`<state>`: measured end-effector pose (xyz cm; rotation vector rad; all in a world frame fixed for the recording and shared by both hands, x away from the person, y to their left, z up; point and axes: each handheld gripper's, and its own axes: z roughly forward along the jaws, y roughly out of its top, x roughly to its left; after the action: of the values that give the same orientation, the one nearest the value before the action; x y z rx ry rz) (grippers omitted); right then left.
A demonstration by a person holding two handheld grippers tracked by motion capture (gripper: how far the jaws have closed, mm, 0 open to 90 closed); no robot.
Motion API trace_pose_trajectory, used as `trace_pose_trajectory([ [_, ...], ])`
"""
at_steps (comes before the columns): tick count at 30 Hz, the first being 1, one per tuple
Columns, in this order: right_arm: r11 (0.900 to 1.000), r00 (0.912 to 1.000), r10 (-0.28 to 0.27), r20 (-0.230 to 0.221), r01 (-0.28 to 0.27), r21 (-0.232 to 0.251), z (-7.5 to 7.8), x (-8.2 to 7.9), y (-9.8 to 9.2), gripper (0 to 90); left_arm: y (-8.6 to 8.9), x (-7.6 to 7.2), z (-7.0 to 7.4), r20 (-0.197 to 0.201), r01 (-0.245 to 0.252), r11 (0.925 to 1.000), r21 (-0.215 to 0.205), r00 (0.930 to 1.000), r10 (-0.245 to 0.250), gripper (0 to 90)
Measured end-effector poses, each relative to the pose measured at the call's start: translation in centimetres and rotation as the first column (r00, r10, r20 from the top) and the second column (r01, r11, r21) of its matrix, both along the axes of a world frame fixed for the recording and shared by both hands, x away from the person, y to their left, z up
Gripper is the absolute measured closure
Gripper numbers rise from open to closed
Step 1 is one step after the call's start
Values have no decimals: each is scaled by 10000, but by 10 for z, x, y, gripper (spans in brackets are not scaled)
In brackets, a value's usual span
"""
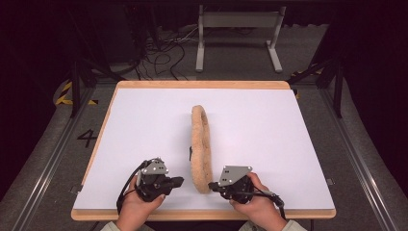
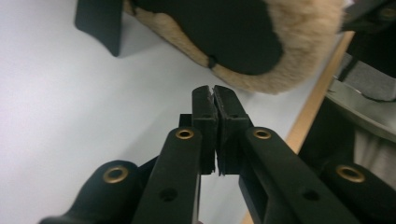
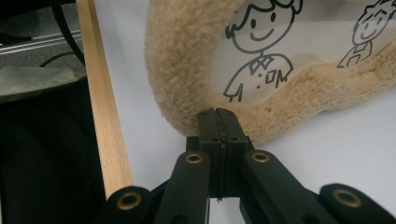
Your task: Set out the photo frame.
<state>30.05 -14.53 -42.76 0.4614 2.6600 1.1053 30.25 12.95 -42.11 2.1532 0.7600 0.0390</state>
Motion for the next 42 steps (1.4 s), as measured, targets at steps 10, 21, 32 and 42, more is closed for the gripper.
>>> trace_pose_trajectory([
  [10, 9950, 9950, -991, 89, 990, 143, 4, 12, -29, 900, -21, -17, 7, -44, 1931, 9795, -573, 9811, -1937, 899],
  [21, 9884, 9885, -1507, 86, 1505, 197, 5, 16, -42, 900, -47, -13, 4, 188, 2444, 9654, -907, 9697, -2437, 899],
  [32, 9834, 9834, -1804, 183, 1800, 246, 7, 16, -53, 900, -39, -12, 7, 677, 1464, 9891, -167, 9871, -1449, 900],
  [42, 9797, 9797, -1992, 219, 1985, 296, 9, 17, -60, 900, -11, -1, 11, 595, 147, 9999, 12, 9981, -148, 899],
])
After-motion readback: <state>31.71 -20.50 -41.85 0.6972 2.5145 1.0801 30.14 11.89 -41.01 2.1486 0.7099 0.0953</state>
